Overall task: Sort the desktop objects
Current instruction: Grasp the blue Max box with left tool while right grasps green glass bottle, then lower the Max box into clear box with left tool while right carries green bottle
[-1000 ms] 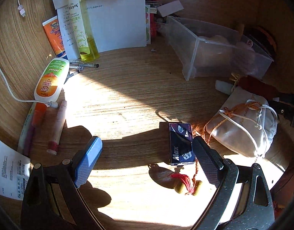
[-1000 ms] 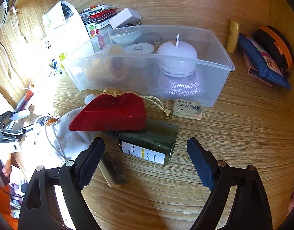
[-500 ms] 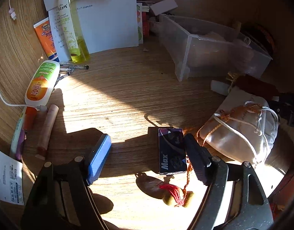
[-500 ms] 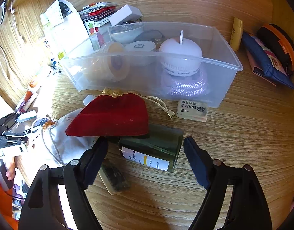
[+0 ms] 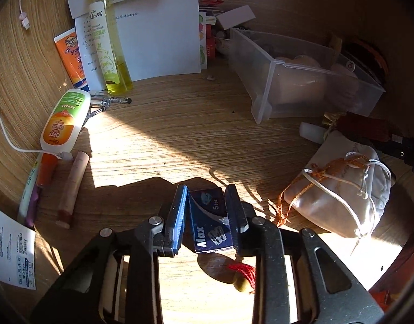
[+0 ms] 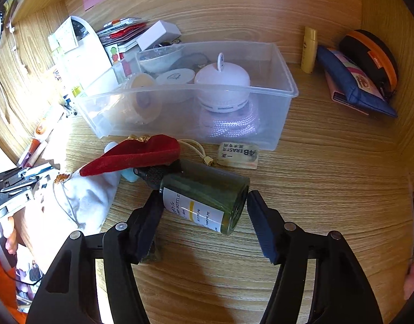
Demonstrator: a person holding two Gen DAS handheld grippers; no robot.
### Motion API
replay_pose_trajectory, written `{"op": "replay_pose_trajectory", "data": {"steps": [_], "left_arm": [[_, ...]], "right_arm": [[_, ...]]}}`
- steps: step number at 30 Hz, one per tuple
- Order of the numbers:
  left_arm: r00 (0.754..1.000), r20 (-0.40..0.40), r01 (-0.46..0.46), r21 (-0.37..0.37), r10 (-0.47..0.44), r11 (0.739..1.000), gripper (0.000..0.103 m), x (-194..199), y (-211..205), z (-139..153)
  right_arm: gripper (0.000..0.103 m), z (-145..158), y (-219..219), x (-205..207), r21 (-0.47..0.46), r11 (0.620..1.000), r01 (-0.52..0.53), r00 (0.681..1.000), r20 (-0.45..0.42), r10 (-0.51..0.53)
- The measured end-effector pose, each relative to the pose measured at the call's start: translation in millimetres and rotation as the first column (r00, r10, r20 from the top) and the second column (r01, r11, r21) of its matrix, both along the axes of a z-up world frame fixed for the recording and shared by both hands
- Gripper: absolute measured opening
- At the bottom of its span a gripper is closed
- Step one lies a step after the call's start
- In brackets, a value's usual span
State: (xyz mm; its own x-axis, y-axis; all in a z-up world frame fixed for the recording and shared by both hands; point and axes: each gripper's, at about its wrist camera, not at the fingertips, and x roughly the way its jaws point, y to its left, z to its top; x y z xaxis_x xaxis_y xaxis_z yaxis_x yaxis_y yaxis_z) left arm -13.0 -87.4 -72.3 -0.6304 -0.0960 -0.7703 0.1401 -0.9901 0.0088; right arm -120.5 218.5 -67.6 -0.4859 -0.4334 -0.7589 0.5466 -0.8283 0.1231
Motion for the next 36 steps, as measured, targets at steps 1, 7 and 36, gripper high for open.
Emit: {"op": "replay_pose_trajectory", "data": {"steps": [1,7,36], "left_arm": [[1.000,-0.006,-0.001,0.001,0.001,1.000,0.028,0,0,2],[0.998,-0.066,-0.008,0.006,0.008,1.000,0.027,0,1,21],[0.943,-0.309,0.133,0.006,-0.124,0.991,0.025,-61,47,114]], "right_arm": [[0.060,1,4,0,-0.004,1.000,0.009,1.000,-0.002,-0.009],[0.060,14,24,2,-0.029,0.998,0.050,0.998,-0.027,-0.051],[0.060,67,24,-35,-0.085,0.994,0.062,0.985,-0.154,-0.075]]}}
